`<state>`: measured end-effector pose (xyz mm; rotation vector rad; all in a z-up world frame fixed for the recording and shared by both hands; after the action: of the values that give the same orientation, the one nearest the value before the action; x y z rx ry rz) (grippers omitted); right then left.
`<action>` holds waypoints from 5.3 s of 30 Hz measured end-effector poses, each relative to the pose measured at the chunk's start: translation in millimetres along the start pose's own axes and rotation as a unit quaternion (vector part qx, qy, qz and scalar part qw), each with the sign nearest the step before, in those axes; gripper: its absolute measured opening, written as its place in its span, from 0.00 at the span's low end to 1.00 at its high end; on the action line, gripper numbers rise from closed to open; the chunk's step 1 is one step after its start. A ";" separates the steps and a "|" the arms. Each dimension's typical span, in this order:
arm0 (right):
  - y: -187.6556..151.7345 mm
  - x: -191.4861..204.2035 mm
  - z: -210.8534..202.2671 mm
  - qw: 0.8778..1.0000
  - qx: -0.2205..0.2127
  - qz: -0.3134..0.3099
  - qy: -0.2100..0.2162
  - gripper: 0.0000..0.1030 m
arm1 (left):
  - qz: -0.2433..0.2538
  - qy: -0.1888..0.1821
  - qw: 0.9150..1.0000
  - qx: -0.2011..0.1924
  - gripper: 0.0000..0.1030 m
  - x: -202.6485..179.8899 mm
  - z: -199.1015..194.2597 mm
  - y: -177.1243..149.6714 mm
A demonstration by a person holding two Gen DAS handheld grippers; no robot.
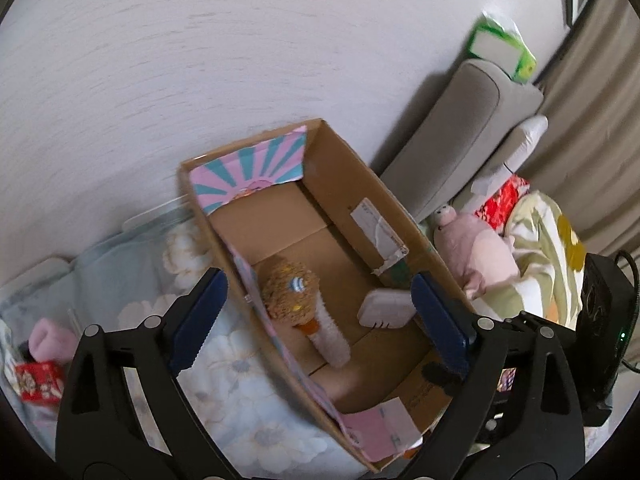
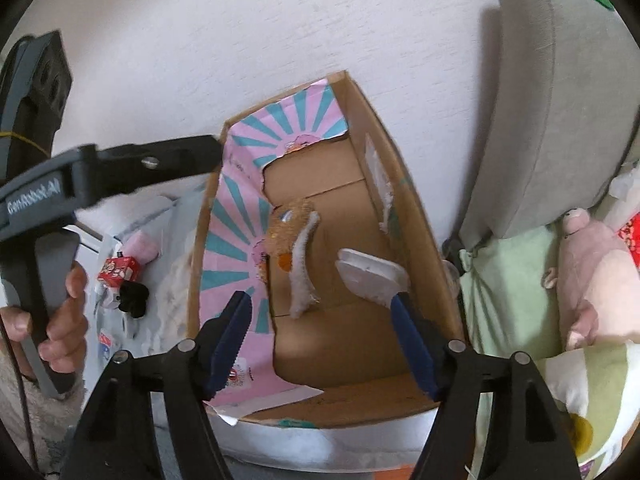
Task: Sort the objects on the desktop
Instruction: 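Carry both items to the cardboard box and open both tools to drop them, then move both tools back over the tray, then grasp the blue-red floss box with the left tool while the right tool grasps the black bow clip, then carry the floss box and bow clip into the cardboard box and release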
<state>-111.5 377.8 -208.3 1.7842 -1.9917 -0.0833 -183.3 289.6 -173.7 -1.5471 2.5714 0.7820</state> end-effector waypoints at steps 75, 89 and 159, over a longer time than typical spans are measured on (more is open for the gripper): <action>-42.1 335.1 201.1 0.921 0.189 -0.337 0.044 0.66 | -0.474 0.158 0.865 0.040 0.92 312.9 -61.8 -338.9; -48.2 347.7 220.5 0.892 0.170 -0.419 0.019 0.41 | -0.475 0.203 0.856 0.004 0.75 301.8 -67.9 -344.8; -10.9 299.2 128.8 0.951 0.094 -0.292 0.029 0.15 | -0.391 0.227 0.891 -0.046 0.51 280.1 -145.3 -308.4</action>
<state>-164.9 57.8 -238.4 2.4170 -1.4078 -0.0268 -33.9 -118.5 -249.5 -2.7662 1.7938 0.4723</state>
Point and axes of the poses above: each gripper's, at about its wrist camera, not at the fingertips, and z roughly the way its jaws point, x to its left, y to its top, the point moved 9 cm from there along z, roughly the way its jaws point, and after that the axes turned 7 degrees about x, right-handed, at the moved point
